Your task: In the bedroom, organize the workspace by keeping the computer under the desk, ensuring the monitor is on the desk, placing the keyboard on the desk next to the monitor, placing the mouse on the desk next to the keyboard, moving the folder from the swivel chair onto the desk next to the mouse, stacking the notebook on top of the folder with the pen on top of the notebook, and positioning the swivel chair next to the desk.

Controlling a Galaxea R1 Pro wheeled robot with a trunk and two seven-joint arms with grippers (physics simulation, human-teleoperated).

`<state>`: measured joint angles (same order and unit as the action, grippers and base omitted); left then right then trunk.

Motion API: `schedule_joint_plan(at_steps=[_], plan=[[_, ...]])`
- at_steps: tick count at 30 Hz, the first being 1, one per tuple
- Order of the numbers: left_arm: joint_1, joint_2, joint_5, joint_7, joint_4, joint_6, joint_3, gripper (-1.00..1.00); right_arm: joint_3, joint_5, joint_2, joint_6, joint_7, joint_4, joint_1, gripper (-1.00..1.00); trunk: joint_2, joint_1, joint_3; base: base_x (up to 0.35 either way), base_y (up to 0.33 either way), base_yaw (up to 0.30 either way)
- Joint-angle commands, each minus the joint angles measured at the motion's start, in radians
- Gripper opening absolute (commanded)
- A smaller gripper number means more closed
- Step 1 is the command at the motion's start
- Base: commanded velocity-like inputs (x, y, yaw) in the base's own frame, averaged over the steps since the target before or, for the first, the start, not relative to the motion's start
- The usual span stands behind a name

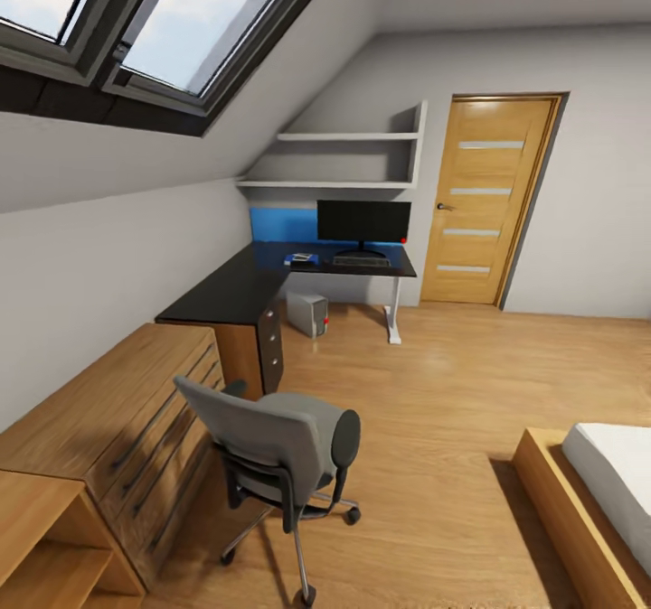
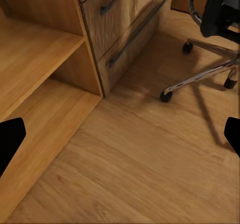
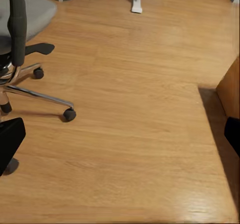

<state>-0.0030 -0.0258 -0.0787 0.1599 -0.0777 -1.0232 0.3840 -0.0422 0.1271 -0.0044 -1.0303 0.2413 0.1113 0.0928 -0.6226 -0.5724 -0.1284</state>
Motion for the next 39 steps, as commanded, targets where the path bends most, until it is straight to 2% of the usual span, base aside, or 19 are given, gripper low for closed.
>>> schedule_joint_plan(at_steps=[1,12,22,32,39], plan=[[0.0,0.0,-0.009,0.009,-0.001,-0.001,0.001,1.0,-0.004,0.008,0.0,-0.001,0.01,-0.001,0.001,1.0,-0.001,0.0,-0.002,0.0,0.231,-0.273],[0.0,0.0,-0.009,0.009,-0.001,-0.001,0.001,1.0,-0.004,0.007,0.002,0.051,0.012,0.0,0.001,1.0,-0.001,0.0,-0.004,-0.053,0.277,-0.099],[0.0,-0.001,-0.009,0.009,-0.001,-0.001,0.002,1.0,-0.004,0.007,0.003,0.052,0.013,0.0,0.001,1.0,-0.001,0.0,-0.004,-0.061,0.212,-0.001],[0.0,0.0,-0.009,0.009,-0.001,-0.001,0.001,1.0,-0.004,0.008,0.003,0.052,0.013,-0.001,0.002,1.0,-0.001,0.0,-0.004,0.0,0.147,-0.002],[0.0,0.0,-0.009,0.009,-0.001,-0.001,0.001,1.0,-0.005,0.008,0.002,0.052,0.011,-0.001,0.001,1.0,-0.001,0.0,-0.001,0.004,0.07,-0.151]])
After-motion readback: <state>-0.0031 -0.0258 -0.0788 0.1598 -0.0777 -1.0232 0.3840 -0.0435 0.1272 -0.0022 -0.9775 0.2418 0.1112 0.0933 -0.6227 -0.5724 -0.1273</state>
